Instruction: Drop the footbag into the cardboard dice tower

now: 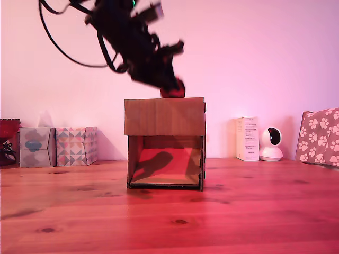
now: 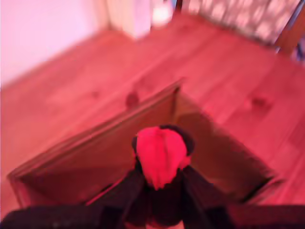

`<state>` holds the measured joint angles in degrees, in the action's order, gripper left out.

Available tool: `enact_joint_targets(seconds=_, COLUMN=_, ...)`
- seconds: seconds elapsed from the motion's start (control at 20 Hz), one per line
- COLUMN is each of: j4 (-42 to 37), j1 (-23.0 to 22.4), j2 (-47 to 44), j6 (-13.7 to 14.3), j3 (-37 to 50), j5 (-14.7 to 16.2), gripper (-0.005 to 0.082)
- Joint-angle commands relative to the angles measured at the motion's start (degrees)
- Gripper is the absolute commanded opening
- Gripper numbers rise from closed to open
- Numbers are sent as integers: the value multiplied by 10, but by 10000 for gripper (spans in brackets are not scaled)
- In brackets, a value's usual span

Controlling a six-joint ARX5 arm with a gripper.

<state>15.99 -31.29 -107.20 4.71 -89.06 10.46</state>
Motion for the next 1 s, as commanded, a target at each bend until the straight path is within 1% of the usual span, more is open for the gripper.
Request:
enact_joint_targets(seconds=0.0, j4=-1, j1=3, j2=0, j6=4, j3=-15, j5=2, gripper=128)
enact_joint_targets(seconds=0.15, j4=8, j1=5, j2=0, j6=3, j3=-27, j5=2, gripper=139)
enact_joint_targets(seconds=0.2, j4=8, j1=5, j2=0, j6=3, j3=-27, j5=2, gripper=193)
enact_joint_targets(seconds=0.25, j4=8, j1=5, j2=0, j6=3, j3=-27, j5=2, gripper=317)
enact_joint_targets(seconds=0.3, j4=8, j1=5, j2=0, j6=3, j3=-27, j5=2, gripper=500)
enact_joint_targets(seconds=0.35, j4=13, j1=5, j2=0, j6=3, j3=-28, j5=2, gripper=661)
enact_joint_targets(seconds=0.4, j4=28, j1=5, j2=1, j6=5, j3=-32, j5=2, gripper=729)
enact_joint_targets(seconds=0.45, j4=50, j1=5, j2=1, j6=5, j3=-40, j5=-5, gripper=727)
enact_joint_targets(seconds=0.5, j4=71, j1=5, j2=4, j6=8, j3=-47, j5=-5, gripper=724)
enact_joint_targets(seconds=0.55, j4=100, j1=3, j2=8, j6=14, j3=-55, j5=-5, gripper=715)
enact_joint_targets(seconds=0.6, j4=123, j1=2, j2=14, j6=14, j3=-61, j5=-5, gripper=675)
enact_joint_targets(seconds=0.65, j4=143, j1=0, j2=24, j6=14, j3=-64, j5=-5, gripper=585)
enact_joint_targets(seconds=0.7, j4=159, j1=0, j2=35, j6=14, j3=-64, j5=-5, gripper=462)
enact_joint_targets(seconds=0.75, j4=179, j1=0, j2=45, j6=13, j3=-64, j5=-4, gripper=299)
enact_joint_targets(seconds=0.8, j4=203, j1=0, j2=57, j6=13, j3=-64, j5=-3, gripper=113)
enact_joint_targets(seconds=0.85, j4=220, j1=0, j2=64, j6=13, j3=-64, j5=2, gripper=-23)
enact_joint_targets(seconds=0.95, j4=239, j1=0, j2=72, j6=13, j3=-61, j5=22, gripper=-18)
